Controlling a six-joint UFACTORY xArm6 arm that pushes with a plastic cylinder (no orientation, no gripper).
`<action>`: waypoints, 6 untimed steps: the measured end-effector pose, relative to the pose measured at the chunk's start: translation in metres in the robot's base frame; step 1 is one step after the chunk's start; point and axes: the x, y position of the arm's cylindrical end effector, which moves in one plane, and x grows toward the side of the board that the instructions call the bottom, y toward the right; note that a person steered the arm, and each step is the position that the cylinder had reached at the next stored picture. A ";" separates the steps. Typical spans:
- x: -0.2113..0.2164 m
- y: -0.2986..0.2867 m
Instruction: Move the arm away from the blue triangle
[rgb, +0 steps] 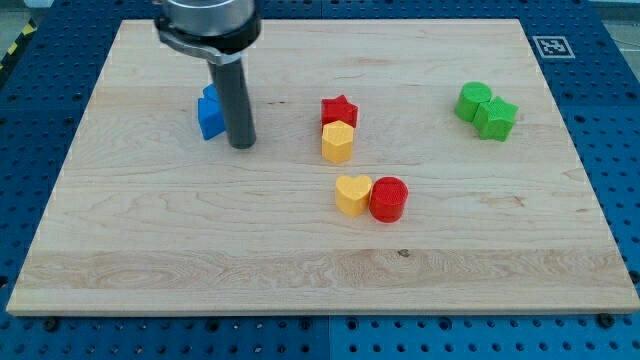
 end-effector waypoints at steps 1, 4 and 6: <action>0.000 0.014; -0.025 0.023; -0.025 0.046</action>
